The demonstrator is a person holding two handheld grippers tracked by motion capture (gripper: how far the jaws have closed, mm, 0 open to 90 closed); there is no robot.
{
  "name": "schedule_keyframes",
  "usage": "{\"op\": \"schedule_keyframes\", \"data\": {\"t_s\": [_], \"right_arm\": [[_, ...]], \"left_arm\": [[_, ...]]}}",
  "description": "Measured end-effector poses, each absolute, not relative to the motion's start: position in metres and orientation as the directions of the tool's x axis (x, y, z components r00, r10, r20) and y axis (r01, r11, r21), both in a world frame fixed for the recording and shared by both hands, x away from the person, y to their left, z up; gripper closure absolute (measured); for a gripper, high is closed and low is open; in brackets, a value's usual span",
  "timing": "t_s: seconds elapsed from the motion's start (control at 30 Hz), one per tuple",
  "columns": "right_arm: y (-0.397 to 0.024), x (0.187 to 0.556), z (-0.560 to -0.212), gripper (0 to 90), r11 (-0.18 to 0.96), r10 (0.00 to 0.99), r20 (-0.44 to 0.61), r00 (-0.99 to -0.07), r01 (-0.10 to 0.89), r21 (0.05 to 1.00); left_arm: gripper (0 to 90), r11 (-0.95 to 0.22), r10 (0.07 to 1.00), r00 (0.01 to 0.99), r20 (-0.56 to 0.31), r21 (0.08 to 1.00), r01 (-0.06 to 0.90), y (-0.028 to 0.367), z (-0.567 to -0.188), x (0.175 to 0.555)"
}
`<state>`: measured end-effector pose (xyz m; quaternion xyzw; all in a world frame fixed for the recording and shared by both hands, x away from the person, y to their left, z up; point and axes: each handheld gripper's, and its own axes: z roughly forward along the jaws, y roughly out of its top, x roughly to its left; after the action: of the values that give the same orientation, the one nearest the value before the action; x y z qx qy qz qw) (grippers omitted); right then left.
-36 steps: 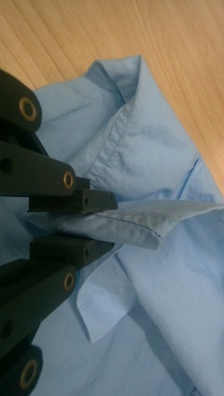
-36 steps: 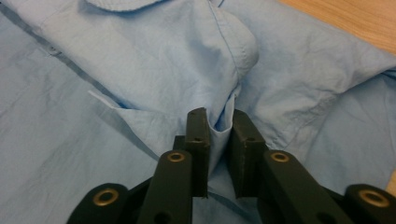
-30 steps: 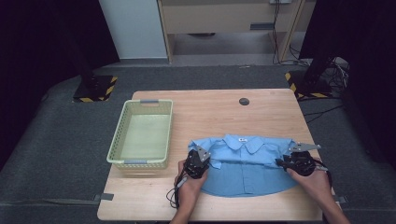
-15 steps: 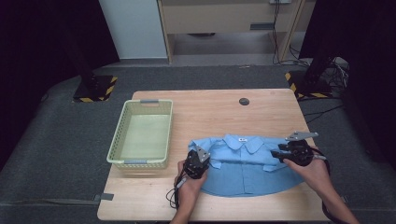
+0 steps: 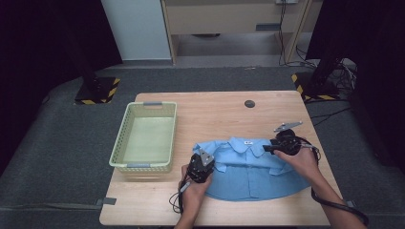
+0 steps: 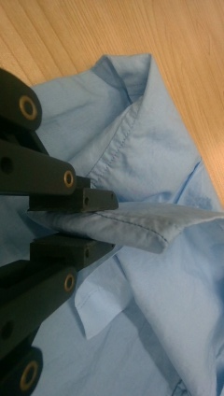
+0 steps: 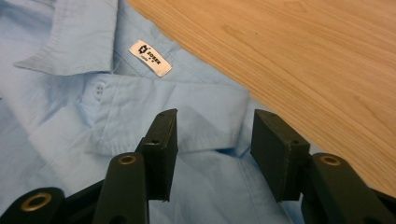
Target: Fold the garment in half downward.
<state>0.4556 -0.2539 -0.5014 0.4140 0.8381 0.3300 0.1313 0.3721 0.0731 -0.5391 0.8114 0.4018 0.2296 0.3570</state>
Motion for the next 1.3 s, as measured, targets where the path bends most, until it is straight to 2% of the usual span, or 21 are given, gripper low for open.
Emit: {"op": "schedule_keyframes", "data": {"t_s": [0.1, 0.23, 0.27, 0.3, 0.37, 0.5, 0.67, 0.87, 0.97, 1.3], "right_arm": [[-0.248, 0.463, -0.51, 51.0, 0.45, 0.783, 0.056, -0.62, 0.626, 0.637], [-0.243, 0.465, -0.516, 62.2, 0.465, 0.774, 0.059, -0.63, 0.629, 0.623], [-0.243, 0.465, -0.516, 62.2, 0.465, 0.774, 0.059, -0.63, 0.629, 0.623], [-0.242, 0.464, -0.517, 69.6, 0.48, 0.766, 0.05, -0.641, 0.622, 0.618], [-0.241, 0.462, -0.517, 76.8, 0.483, 0.767, 0.044, -0.64, 0.621, 0.617], [-0.239, 0.459, -0.514, 85.8, 0.489, 0.768, 0.024, -0.64, 0.609, 0.624], [-0.238, 0.45, -0.506, 86.5, 0.498, 0.763, -0.003, -0.647, 0.585, 0.641], [-0.24, 0.433, -0.49, 86.5, 0.469, 0.759, -0.008, -0.651, 0.539, 0.7], [-0.242, 0.426, -0.484, 86.6, 0.47, 0.751, -0.014, -0.661, 0.519, 0.714], [-0.247, 0.4, -0.476, 86.7, 0.485, 0.711, -0.021, -0.703, 0.469, 0.738]], "left_arm": [[79.7, -0.41, 0.819, 0.569, 0.075, 0.77, 0.489, 0.074, -0.54, 0.372], [79.7, -0.413, 0.819, 0.568, 0.08, 0.769, 0.487, 0.074, -0.54, 0.371], [79.6, -0.413, 0.819, 0.568, 0.08, 0.769, 0.487, 0.074, -0.54, 0.371], [79.6, -0.416, 0.82, 0.566, 0.087, 0.769, 0.485, 0.073, -0.54, 0.371], [79.7, -0.419, 0.82, 0.565, 0.092, 0.769, 0.482, 0.072, -0.54, 0.371], [78.8, -0.41, 0.82, 0.568, 0.077, 0.77, 0.489, 0.074, -0.54, 0.371], [70.5, -0.408, 0.811, 0.582, 0.058, 0.769, 0.492, 0.073, -0.54, 0.37], [46.6, -0.433, 0.795, 0.604, 0.056, 0.749, 0.501, 0.064, -0.538, 0.37], [39.2, -0.444, 0.794, 0.604, 0.066, 0.742, 0.503, 0.06, -0.537, 0.368], [32.8, -0.414, 0.795, 0.604, 0.063, 0.784, 0.463, 0.055, -0.514, 0.359]]}}
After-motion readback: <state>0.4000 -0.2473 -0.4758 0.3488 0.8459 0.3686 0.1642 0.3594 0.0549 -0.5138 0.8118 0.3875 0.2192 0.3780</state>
